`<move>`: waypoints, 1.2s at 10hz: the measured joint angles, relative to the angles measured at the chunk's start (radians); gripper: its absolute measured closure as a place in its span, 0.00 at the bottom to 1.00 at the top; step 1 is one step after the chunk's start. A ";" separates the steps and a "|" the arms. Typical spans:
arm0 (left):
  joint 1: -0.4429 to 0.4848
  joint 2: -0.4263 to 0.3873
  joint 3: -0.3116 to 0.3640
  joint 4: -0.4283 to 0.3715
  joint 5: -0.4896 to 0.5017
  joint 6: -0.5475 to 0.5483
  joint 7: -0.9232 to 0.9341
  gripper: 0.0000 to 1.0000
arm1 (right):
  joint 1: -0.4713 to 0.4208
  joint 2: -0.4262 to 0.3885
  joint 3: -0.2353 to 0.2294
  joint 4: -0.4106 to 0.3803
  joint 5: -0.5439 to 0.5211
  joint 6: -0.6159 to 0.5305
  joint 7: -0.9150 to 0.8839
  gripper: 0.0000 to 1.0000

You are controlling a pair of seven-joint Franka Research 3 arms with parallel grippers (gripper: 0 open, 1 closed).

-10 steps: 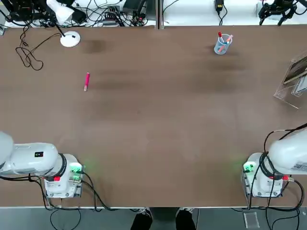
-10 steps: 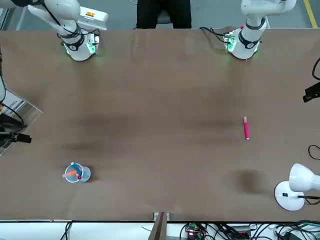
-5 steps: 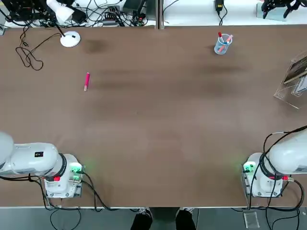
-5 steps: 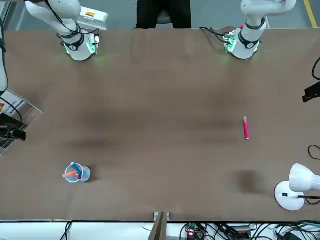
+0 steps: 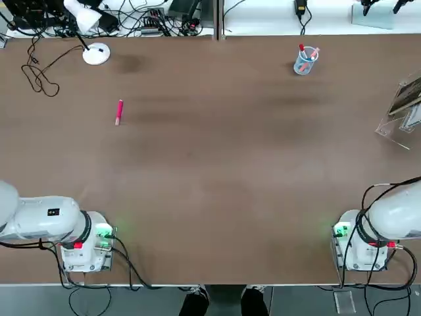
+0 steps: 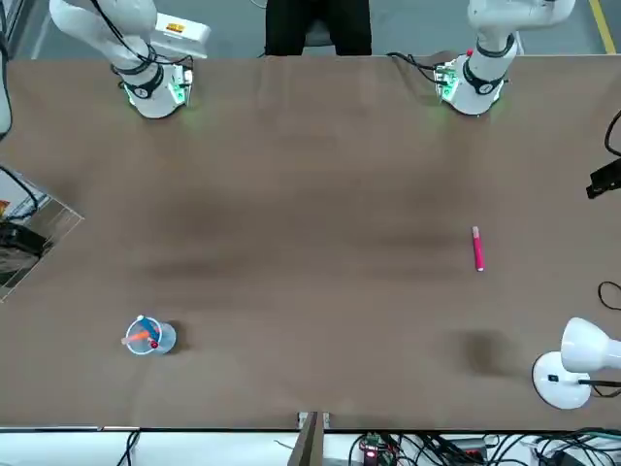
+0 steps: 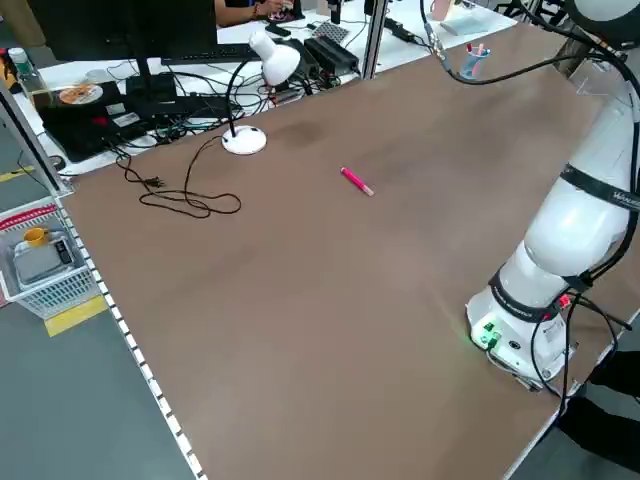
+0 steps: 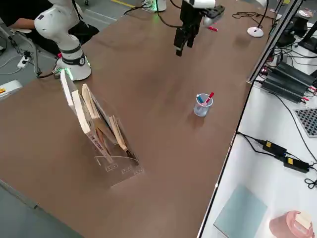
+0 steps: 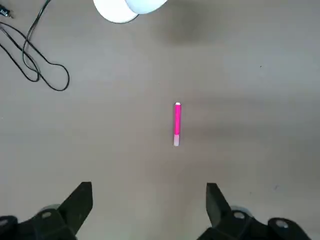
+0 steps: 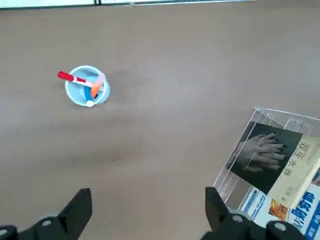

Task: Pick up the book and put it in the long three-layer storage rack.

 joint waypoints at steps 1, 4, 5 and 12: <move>0.000 0.000 0.000 0.000 0.000 0.000 0.000 0.00 | 0.004 -0.015 0.000 -0.009 0.000 -0.003 0.004 0.00; 0.000 0.000 0.000 0.000 0.000 0.000 0.000 0.00 | 0.005 -0.035 0.000 -0.031 0.015 -0.004 0.006 0.00; 0.000 0.000 0.000 0.000 0.000 0.000 0.000 0.00 | 0.005 -0.039 -0.001 -0.036 0.034 -0.004 0.006 0.00; 0.000 0.000 0.000 0.001 0.000 0.000 0.000 0.00 | 0.006 -0.112 -0.011 -0.138 0.136 0.023 0.006 0.00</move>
